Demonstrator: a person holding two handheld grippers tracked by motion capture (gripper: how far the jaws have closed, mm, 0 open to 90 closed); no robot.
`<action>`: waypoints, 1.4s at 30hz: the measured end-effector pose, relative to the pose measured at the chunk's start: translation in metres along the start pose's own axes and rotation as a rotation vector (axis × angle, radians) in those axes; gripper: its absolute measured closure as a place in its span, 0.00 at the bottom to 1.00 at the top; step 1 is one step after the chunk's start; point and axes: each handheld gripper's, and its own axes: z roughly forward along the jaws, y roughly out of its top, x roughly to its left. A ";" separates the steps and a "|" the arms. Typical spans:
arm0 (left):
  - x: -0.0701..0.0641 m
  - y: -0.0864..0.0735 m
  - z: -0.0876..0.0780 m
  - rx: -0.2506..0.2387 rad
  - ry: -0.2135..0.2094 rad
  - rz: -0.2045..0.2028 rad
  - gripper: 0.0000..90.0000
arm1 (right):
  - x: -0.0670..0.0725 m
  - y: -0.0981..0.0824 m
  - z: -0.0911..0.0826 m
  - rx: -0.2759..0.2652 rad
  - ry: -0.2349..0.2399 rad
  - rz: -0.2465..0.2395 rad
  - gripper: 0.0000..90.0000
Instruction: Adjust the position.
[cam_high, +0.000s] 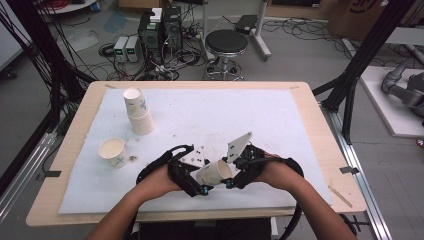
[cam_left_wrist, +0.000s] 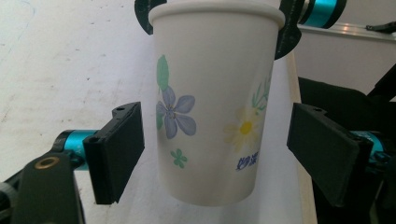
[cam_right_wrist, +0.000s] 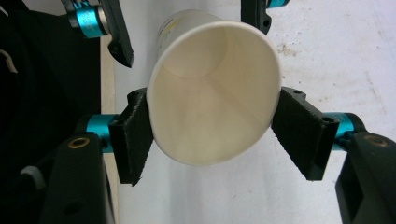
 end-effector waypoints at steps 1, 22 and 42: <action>0.000 0.001 0.000 0.007 -0.001 0.004 0.22 | 0.000 0.001 0.000 0.003 -0.001 -0.002 0.36; 0.003 0.005 0.012 0.030 -0.028 -0.004 0.39 | 0.002 0.004 0.003 0.023 0.002 -0.034 0.36; 0.008 -0.016 0.003 -0.117 0.026 -0.127 0.36 | -0.007 -0.028 -0.023 -0.311 -0.035 0.187 0.24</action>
